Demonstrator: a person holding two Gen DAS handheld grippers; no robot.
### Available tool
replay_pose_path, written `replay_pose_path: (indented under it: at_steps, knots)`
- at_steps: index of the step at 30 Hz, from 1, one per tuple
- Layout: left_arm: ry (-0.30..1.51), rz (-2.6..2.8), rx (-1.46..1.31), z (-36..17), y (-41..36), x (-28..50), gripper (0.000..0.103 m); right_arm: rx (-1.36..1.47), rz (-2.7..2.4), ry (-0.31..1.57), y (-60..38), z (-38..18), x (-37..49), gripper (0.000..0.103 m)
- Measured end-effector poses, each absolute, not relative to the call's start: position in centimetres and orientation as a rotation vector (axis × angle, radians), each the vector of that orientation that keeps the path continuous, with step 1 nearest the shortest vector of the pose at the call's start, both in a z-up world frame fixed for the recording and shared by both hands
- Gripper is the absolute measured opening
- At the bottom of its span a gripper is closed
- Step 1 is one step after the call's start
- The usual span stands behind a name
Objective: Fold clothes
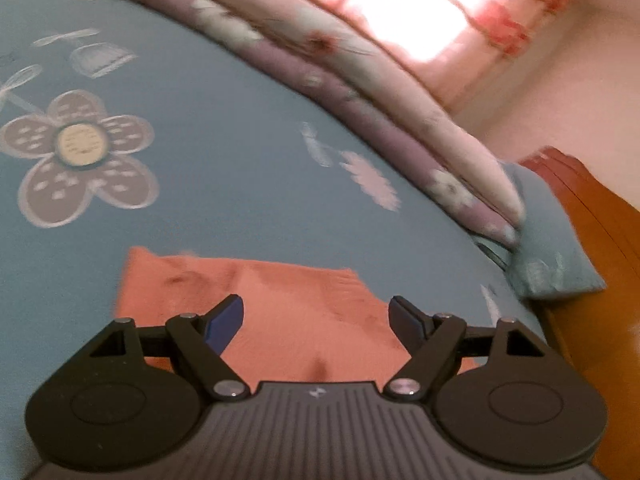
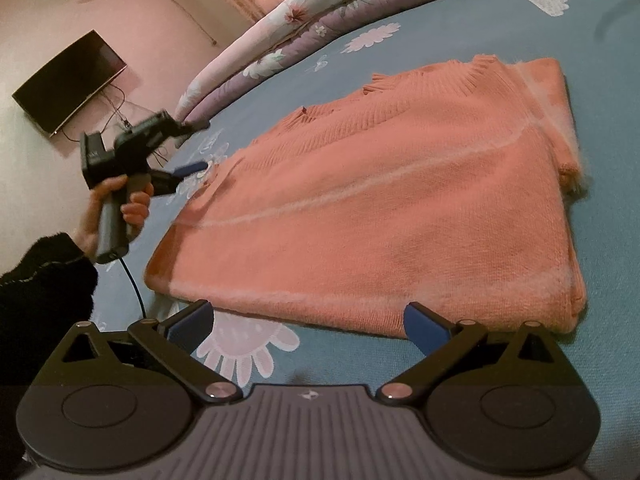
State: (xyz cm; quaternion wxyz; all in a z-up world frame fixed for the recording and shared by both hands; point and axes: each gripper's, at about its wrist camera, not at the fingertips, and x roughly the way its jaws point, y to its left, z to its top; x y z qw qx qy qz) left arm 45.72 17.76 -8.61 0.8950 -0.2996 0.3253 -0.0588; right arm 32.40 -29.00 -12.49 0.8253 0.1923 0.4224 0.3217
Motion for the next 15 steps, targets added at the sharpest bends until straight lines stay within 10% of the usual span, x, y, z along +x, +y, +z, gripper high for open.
replay_pose_path:
  at_steps: [15]
  knots:
    - [0.775, -0.151, -0.301, -6.2, 10.3, 40.1, 0.085, 0.420, 0.668, 0.882, -28.8, -12.6, 32.1, 0.103]
